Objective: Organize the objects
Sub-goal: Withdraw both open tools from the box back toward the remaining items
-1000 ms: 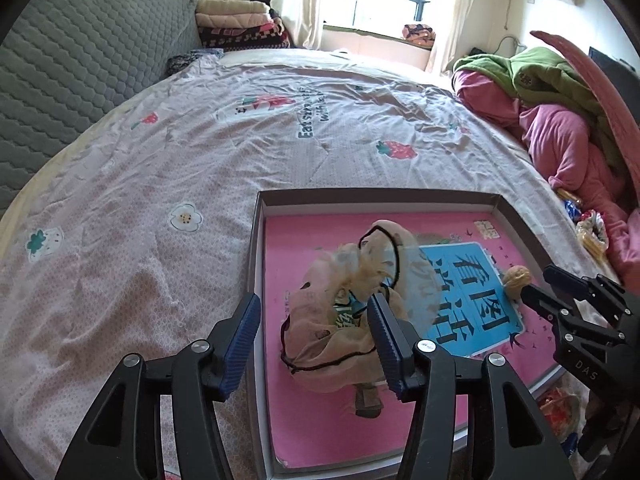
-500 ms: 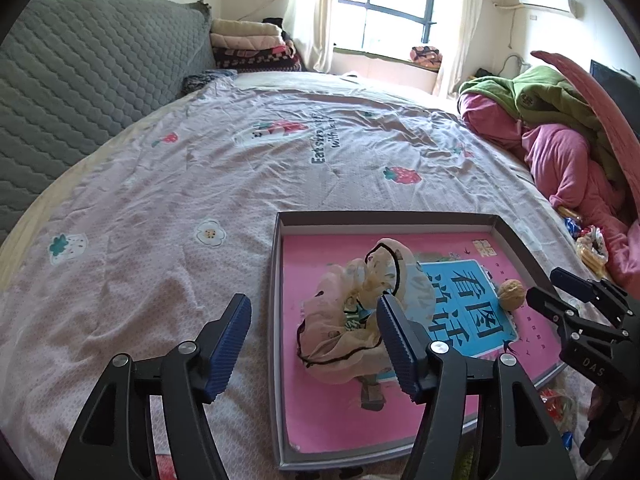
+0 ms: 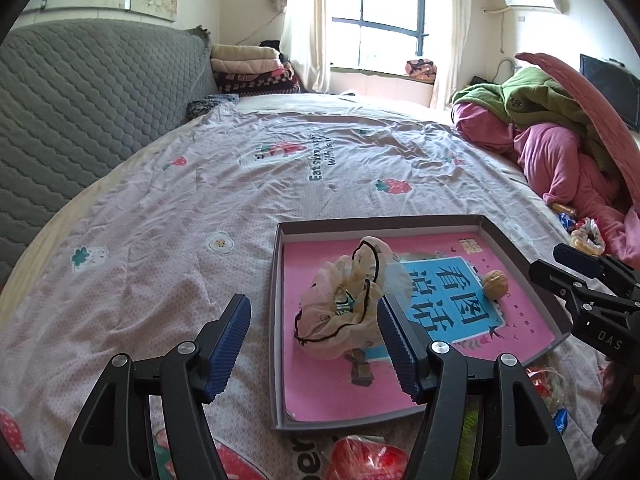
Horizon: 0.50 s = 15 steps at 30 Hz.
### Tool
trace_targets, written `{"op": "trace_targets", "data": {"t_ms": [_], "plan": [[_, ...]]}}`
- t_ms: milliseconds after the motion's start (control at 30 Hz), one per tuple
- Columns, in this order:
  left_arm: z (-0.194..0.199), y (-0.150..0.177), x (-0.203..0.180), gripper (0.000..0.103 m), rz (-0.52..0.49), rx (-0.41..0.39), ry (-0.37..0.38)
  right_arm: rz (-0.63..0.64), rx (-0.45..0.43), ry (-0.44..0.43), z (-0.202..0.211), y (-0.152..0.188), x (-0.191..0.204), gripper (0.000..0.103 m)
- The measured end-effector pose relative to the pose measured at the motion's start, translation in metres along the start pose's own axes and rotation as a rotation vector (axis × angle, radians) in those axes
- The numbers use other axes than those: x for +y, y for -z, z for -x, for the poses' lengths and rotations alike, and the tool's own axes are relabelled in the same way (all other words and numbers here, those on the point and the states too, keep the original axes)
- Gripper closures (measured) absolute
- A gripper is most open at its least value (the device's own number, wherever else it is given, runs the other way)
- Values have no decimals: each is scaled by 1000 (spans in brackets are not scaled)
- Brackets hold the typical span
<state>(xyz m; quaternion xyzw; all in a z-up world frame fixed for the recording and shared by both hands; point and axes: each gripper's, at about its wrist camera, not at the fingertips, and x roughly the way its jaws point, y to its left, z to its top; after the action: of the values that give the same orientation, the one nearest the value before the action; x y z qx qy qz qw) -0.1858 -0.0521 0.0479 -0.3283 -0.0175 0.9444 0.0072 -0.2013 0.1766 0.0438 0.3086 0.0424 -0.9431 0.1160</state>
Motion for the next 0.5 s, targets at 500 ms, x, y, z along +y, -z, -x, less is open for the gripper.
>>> {"op": "trace_targets", "data": {"t_ms": [500], "plan": [[40,17,-4,36,15,-83,-31,48,-82,18,36,6,15,47]]}}
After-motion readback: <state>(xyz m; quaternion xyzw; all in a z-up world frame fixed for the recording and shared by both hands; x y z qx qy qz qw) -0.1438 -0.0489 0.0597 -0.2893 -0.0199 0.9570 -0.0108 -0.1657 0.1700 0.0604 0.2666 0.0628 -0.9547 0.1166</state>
